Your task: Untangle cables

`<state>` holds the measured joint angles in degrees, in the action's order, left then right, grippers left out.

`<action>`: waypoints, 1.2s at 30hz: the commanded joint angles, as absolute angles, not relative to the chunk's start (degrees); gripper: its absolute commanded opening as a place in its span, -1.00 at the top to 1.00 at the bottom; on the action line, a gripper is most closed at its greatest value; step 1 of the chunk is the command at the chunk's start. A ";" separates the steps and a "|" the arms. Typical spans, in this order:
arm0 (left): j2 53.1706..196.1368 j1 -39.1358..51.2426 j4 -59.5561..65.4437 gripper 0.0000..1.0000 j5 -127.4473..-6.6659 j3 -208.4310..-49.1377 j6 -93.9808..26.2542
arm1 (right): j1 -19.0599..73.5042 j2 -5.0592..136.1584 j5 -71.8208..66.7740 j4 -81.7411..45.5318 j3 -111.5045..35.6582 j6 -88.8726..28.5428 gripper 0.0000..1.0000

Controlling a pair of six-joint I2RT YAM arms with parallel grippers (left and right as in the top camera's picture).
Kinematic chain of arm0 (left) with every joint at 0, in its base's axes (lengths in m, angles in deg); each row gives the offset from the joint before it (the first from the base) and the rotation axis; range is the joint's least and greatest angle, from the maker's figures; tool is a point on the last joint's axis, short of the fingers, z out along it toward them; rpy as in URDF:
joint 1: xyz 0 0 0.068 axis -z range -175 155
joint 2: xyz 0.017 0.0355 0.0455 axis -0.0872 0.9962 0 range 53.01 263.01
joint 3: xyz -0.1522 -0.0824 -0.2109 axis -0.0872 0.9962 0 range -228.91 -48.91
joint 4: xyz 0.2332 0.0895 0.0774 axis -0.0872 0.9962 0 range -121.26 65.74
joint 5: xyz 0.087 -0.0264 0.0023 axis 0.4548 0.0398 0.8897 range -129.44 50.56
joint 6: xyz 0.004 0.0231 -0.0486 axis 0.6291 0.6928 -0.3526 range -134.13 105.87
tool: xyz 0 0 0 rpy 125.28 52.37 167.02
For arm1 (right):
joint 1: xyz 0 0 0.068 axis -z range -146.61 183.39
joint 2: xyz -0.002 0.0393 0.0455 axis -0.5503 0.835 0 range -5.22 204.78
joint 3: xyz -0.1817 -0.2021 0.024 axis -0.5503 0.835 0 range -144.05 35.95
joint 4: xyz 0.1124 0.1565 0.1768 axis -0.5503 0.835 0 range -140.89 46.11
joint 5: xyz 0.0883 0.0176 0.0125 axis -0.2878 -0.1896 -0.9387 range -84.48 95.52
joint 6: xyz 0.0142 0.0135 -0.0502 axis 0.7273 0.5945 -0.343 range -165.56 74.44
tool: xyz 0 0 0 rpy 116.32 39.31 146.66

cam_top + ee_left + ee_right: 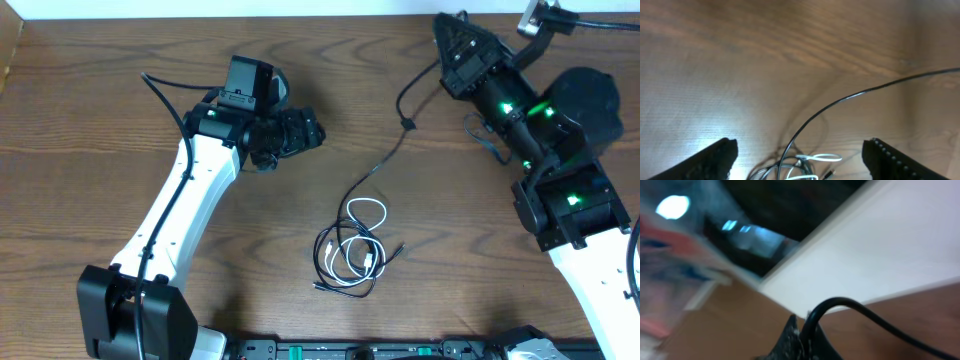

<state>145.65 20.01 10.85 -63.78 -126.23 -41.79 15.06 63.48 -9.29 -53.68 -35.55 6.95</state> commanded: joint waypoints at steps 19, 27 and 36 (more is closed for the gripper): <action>145.93 19.07 -1.35 -0.97 -96.24 -126.05 -18.42 | 15.45 62.50 -40.98 -84.76 -36.05 26.68 0.98; 145.93 19.53 -3.10 -0.64 -96.50 -126.05 -18.40 | 15.45 62.52 -41.57 -84.76 -36.05 28.13 0.98; 145.93 20.18 -3.14 0.73 -96.34 -126.05 -18.42 | 16.55 62.52 -41.55 -84.71 -36.05 28.11 0.97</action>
<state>145.65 20.21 -3.03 -95.30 -126.07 -19.36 15.17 62.87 -41.42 -84.58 -35.62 27.52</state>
